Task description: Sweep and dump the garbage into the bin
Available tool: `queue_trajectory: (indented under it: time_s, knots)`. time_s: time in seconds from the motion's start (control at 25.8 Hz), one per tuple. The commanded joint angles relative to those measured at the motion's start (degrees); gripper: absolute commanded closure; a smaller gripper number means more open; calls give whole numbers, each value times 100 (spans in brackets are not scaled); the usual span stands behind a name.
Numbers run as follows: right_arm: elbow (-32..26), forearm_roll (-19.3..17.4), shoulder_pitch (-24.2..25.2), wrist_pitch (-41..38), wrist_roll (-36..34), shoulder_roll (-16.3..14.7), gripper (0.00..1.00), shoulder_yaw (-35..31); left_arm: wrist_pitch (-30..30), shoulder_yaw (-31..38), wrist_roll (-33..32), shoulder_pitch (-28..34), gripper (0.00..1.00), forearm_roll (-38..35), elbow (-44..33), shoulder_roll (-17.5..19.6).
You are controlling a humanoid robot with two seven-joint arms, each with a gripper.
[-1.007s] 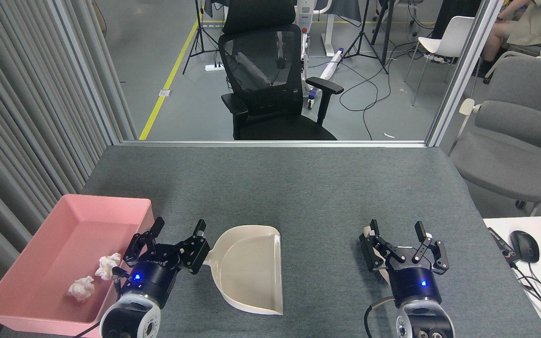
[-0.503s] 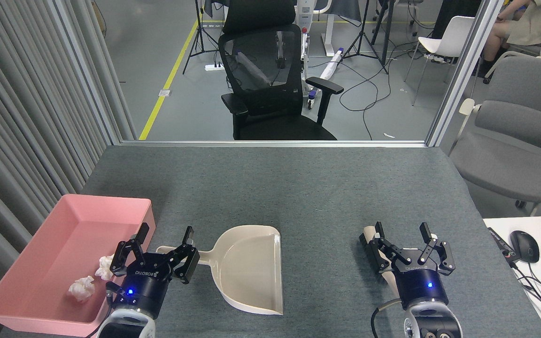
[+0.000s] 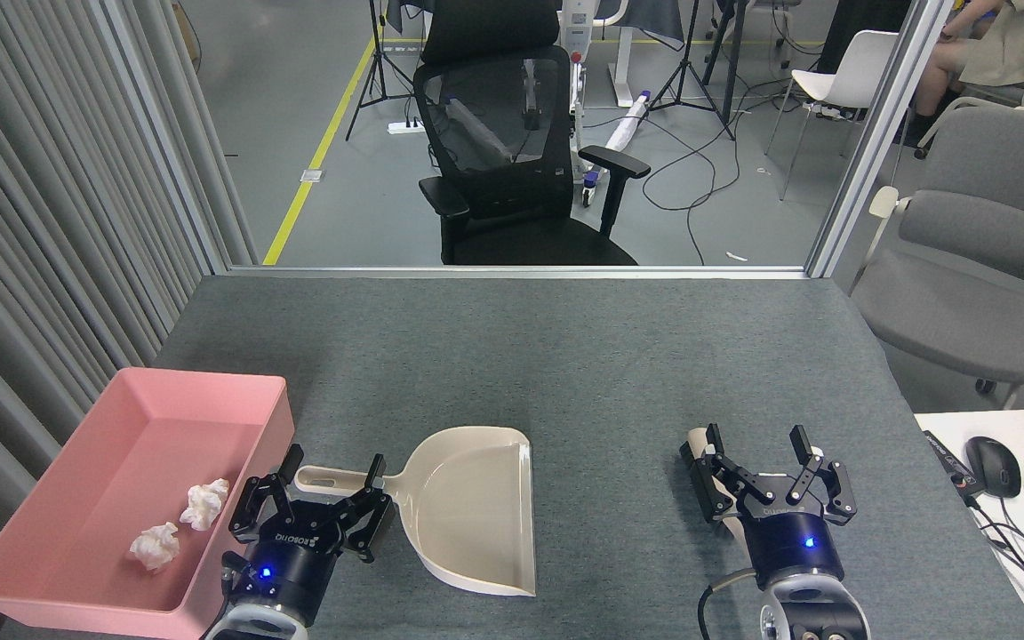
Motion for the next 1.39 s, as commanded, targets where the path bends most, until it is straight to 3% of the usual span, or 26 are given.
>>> queue_trajectory:
  time_s: [0.0,1.36]
  knots:
    - [-10,1,-11,6,13,-12,2,0,-2,-2,-15,-17,1,1,-3,3]
    - [-133,45,-81,23,13,23,2,17,24,16,-94,-290,1,-17,76,188]
